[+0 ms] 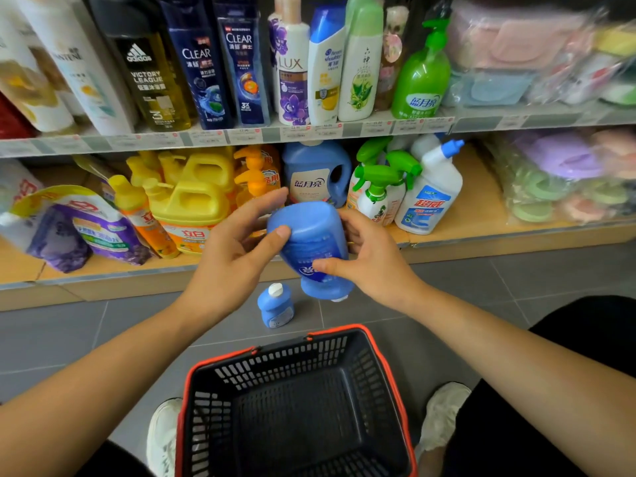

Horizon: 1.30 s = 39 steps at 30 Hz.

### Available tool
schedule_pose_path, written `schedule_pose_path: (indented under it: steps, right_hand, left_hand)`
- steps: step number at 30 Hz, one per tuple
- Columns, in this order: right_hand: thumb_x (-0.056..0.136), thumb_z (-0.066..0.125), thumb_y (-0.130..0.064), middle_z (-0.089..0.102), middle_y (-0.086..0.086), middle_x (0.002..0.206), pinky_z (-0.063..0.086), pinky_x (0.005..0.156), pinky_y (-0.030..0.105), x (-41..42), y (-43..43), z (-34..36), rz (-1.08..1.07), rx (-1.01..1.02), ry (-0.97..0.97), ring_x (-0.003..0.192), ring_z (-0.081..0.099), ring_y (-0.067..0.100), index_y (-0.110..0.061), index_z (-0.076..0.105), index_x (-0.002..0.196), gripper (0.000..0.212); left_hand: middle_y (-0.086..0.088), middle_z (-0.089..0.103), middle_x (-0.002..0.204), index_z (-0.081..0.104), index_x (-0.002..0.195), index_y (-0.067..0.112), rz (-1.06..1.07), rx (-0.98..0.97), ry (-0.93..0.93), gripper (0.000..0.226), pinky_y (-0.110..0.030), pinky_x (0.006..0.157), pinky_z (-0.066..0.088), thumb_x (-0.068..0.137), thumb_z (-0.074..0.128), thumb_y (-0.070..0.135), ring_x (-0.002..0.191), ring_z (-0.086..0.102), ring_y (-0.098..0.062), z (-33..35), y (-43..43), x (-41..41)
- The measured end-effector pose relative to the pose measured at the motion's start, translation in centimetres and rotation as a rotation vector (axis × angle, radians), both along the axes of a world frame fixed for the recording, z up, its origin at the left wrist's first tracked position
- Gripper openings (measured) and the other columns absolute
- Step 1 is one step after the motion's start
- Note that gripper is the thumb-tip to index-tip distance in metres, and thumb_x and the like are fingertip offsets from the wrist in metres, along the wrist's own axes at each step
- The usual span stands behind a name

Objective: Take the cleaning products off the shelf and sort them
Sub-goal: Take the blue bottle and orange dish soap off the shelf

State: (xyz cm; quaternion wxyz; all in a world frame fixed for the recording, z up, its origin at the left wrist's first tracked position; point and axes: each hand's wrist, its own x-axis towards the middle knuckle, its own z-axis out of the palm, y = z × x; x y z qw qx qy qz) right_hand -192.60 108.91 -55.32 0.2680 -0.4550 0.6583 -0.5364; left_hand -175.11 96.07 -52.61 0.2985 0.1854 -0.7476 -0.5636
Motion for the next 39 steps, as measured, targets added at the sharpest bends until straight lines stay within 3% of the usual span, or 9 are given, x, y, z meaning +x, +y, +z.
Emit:
schedule_pose_path:
  steps: [3, 6, 12, 18, 21, 23, 30, 33, 39]
  right_hand:
    - [0.077, 0.086, -0.015, 0.071, 0.004, 0.118, 0.057, 0.092, 0.050, -0.5, -0.2, 0.2, -0.029, -0.018, -0.077, 0.109, 0.069, 0.022, -0.018, 0.059, 0.123, 0.053]
    - [0.079, 0.084, -0.009, 0.074, 0.002, 0.114, 0.060, 0.086, 0.038, -0.7, -0.1, 0.6, -0.072, -0.051, -0.203, 0.104, 0.071, 0.017, -0.018, 0.062, 0.117, 0.045]
    - [0.082, 0.080, -0.008, 0.076, 0.002, 0.107, 0.061, 0.081, 0.035, -0.5, -0.3, 1.1, -0.125, -0.097, -0.381, 0.098, 0.073, 0.019, -0.016, 0.064, 0.111, 0.034]
    - [0.088, 0.074, -0.017, 0.075, 0.006, 0.109, 0.060, 0.083, 0.043, 0.0, -0.3, 1.7, -0.161, -0.069, -0.448, 0.100, 0.073, 0.023, -0.014, 0.064, 0.112, 0.026]
    - [0.098, 0.059, -0.020, 0.073, 0.008, 0.109, 0.061, 0.081, 0.041, 0.0, -0.3, 2.3, -0.105, -0.085, -0.534, 0.096, 0.072, 0.021, -0.009, 0.065, 0.116, 0.021]
    - [0.101, 0.054, -0.016, 0.072, 0.006, 0.105, 0.059, 0.079, 0.035, -0.1, 0.0, 2.6, -0.038, -0.112, -0.563, 0.090, 0.071, 0.020, -0.009, 0.066, 0.114, 0.019]
    - [0.093, 0.061, 0.005, 0.070, 0.025, 0.116, 0.057, 0.094, 0.039, 0.3, 0.2, 2.6, 0.058, -0.125, -0.377, 0.103, 0.069, 0.028, -0.011, 0.069, 0.117, 0.030]
    - [0.089, 0.068, 0.005, 0.069, 0.020, 0.114, 0.056, 0.095, 0.038, 0.5, 0.5, 2.9, 0.070, -0.073, -0.253, 0.096, 0.067, 0.020, -0.018, 0.064, 0.127, 0.044]
    - [0.082, 0.078, -0.003, 0.061, 0.003, 0.097, 0.054, 0.082, 0.029, 0.7, 0.5, 2.7, 0.014, -0.025, -0.149, 0.077, 0.061, 0.009, -0.028, 0.058, 0.131, 0.058]
  left_hand:
    - [0.003, 0.068, 0.126, 0.052, 0.136, 0.030, 0.029, 0.126, -0.020, 0.050, -0.030, 0.091, 0.057, 0.092, 0.067, 0.011, 0.112, 0.067, -0.016, -0.8, 0.1, 0.0]
    - [0.000, 0.070, 0.121, 0.052, 0.130, 0.029, -0.018, 0.180, -0.090, 0.050, -0.035, 0.091, 0.056, 0.090, 0.068, 0.003, 0.107, 0.070, -0.015, -1.9, 0.9, -0.1]
    - [0.000, 0.072, 0.116, 0.048, 0.122, 0.023, 0.007, 0.200, -0.091, 0.063, -0.028, 0.082, 0.058, 0.074, 0.088, 0.019, 0.101, 0.072, -0.020, -3.2, 2.8, -0.6]
    - [0.010, 0.067, 0.127, 0.036, 0.148, 0.034, -0.012, 0.145, -0.124, 0.092, -0.023, 0.077, 0.057, 0.075, 0.089, 0.016, 0.111, 0.068, -0.010, -3.5, 3.9, -0.7]
    - [0.000, 0.070, 0.125, 0.041, 0.150, 0.026, -0.017, 0.251, -0.081, 0.079, -0.026, 0.081, 0.057, 0.082, 0.079, 0.016, 0.107, 0.070, -0.011, -2.6, 3.4, -0.9]
    - [-0.005, 0.070, 0.126, 0.050, 0.145, 0.025, -0.052, 0.444, -0.051, 0.064, -0.038, 0.090, 0.056, 0.086, 0.074, 0.019, 0.110, 0.068, -0.019, -2.0, 2.5, -0.9]
    - [-0.015, 0.063, 0.125, 0.054, 0.142, 0.014, -0.079, 0.823, -0.053, 0.051, -0.049, 0.098, 0.041, 0.091, 0.052, 0.025, 0.111, 0.054, -0.031, -1.9, 1.4, -0.8]
    - [-0.011, 0.065, 0.121, 0.059, 0.137, 0.018, -0.040, 0.793, -0.060, 0.041, -0.049, 0.095, 0.043, 0.098, 0.046, 0.023, 0.111, 0.056, -0.030, -2.1, 1.4, -0.7]
    - [-0.009, 0.070, 0.123, 0.064, 0.129, 0.022, 0.029, 0.573, -0.073, 0.043, -0.052, 0.085, 0.054, 0.088, 0.066, 0.036, 0.104, 0.070, -0.018, -2.0, 0.8, -0.9]
